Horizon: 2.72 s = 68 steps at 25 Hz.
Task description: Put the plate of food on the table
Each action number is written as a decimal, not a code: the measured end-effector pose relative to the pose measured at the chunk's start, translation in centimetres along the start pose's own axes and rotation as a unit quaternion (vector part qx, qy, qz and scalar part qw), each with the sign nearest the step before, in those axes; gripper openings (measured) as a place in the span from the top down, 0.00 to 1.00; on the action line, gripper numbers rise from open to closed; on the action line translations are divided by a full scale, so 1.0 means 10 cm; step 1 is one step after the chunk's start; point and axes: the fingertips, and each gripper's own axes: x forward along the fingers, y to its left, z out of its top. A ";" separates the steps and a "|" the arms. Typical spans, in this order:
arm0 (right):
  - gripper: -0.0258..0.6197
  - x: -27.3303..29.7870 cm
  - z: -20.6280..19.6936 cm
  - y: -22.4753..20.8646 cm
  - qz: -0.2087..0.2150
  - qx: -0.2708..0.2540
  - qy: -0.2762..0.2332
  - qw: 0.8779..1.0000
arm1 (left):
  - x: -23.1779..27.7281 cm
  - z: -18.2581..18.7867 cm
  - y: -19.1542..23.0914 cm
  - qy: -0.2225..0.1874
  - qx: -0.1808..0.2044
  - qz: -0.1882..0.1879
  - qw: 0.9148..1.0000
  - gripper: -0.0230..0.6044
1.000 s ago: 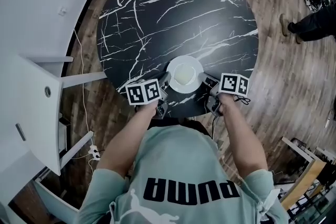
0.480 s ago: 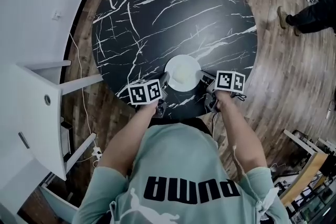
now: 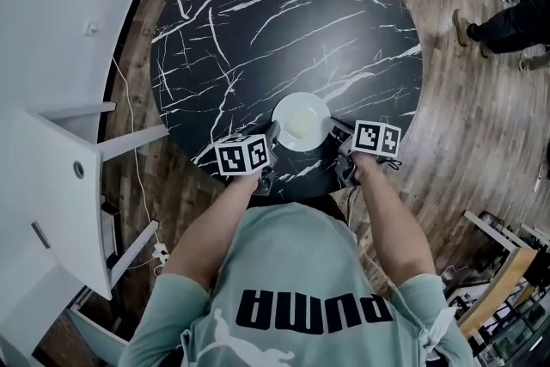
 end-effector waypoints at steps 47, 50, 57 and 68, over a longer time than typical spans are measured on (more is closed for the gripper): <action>0.95 -2.31 -2.14 1.00 0.165 -0.145 -0.008 0.976 | -2.30 -2.00 -1.84 -0.216 -0.021 -0.020 0.976 0.95; 0.95 -2.44 -2.25 1.08 0.179 -0.154 -0.009 0.972 | -2.47 -2.10 -1.92 -0.221 -0.008 -0.006 0.975 0.95; 0.95 -2.66 -2.30 1.38 0.213 -0.153 -0.024 0.965 | -2.90 -2.11 -2.03 -0.237 0.031 0.005 0.971 0.95; 0.95 -2.59 -2.78 1.71 0.192 -0.109 -0.037 0.975 | -3.26 -2.15 -1.74 -0.232 0.043 -0.039 0.971 0.95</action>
